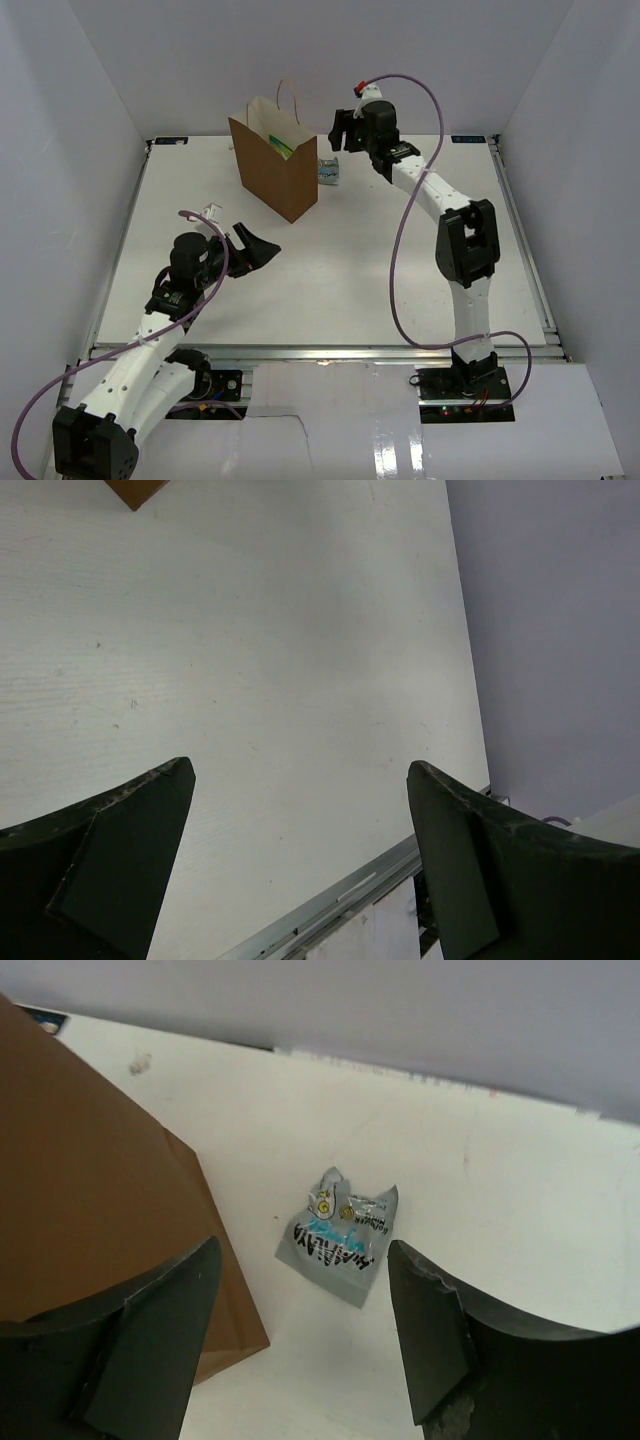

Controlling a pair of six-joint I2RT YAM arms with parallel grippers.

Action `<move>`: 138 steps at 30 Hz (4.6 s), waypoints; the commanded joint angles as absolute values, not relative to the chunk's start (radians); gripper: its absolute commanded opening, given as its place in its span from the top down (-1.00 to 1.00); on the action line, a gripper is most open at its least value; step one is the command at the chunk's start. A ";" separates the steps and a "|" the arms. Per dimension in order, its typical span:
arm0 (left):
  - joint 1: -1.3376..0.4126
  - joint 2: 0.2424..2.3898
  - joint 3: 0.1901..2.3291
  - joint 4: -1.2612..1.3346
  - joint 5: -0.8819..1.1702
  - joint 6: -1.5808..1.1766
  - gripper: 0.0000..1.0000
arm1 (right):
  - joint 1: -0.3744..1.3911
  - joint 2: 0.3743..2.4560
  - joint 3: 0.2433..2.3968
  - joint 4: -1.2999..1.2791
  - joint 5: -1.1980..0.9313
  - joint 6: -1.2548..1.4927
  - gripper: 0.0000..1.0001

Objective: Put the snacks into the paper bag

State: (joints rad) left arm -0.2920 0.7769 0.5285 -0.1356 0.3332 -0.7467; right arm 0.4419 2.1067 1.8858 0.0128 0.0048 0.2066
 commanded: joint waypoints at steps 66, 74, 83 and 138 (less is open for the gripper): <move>-0.295 0.842 0.611 -0.114 0.331 -0.781 -0.96 | 0.161 1.778 1.434 0.144 -0.798 0.026 0.84; -0.295 0.828 0.592 -0.086 0.350 -0.767 -0.96 | 0.273 1.701 1.658 0.051 -0.735 0.005 0.85; -0.293 0.741 0.566 -0.107 0.347 -0.779 -0.96 | 0.526 1.894 2.030 -0.029 -0.367 -0.190 0.85; -0.293 0.759 0.742 -0.218 0.241 -0.499 -0.96 | 0.043 0.864 0.905 -0.400 -0.032 -0.044 -0.80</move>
